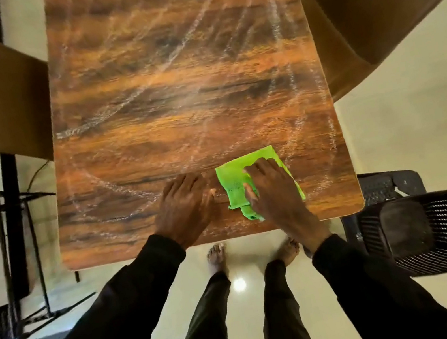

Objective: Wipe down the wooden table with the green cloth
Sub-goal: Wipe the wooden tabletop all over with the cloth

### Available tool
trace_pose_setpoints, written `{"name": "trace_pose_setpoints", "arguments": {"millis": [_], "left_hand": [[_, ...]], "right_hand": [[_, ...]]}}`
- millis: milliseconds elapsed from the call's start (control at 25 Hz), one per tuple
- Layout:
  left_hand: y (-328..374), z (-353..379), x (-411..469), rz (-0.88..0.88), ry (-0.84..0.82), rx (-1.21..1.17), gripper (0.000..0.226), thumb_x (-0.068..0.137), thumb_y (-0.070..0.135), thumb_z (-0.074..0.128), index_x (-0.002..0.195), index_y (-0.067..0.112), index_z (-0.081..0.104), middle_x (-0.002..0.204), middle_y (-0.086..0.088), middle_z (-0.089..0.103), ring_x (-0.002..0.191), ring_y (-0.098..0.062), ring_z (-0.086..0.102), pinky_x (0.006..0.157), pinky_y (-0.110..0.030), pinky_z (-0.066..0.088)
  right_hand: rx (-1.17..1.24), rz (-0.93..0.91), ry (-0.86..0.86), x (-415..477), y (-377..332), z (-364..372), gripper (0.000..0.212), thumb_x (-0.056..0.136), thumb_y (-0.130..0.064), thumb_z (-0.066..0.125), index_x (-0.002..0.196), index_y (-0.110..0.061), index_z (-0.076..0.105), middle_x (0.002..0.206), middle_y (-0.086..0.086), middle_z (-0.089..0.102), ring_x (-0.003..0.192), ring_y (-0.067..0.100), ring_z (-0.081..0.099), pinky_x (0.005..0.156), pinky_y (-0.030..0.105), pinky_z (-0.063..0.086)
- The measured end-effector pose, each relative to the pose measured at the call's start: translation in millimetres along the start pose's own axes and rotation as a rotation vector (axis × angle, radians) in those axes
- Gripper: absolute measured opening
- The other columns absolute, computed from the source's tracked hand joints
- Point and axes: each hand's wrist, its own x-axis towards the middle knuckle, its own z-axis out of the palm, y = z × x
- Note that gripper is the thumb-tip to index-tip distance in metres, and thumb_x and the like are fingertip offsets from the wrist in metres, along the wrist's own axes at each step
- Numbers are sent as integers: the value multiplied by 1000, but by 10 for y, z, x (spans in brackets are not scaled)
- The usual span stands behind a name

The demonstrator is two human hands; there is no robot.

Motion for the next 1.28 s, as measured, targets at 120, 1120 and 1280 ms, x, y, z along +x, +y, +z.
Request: {"name": "trace_pose_setpoints", "arguments": {"millis": [120,1120,1280], "left_hand": [[-297,-3,-156,-47,13,-28,17,94,10,77,108,2,73,106,-18,76,99,-38,73,95,-51,56],[-916,953,-607,-221,223,-76,58,112,31,39,165,8,32,175,-13,22,165,-27,16,134,-54,15],[-968,958,-566,-238,275,-81,54,112,27,38,163,8,36,173,-14,28,164,-27,20,134,-53,17]], "right_hand": [[-22,-37,122,13,-108,264,42,95,-20,84,130,0,72,133,25,70,123,47,67,104,55,59],[-147,-350,29,103,-97,886,68,116,-50,33,174,-16,23,184,10,12,171,33,7,134,65,12],[-179,-322,78,141,309,742,68,115,-50,33,174,-17,24,184,9,11,171,33,6,134,66,12]]}}
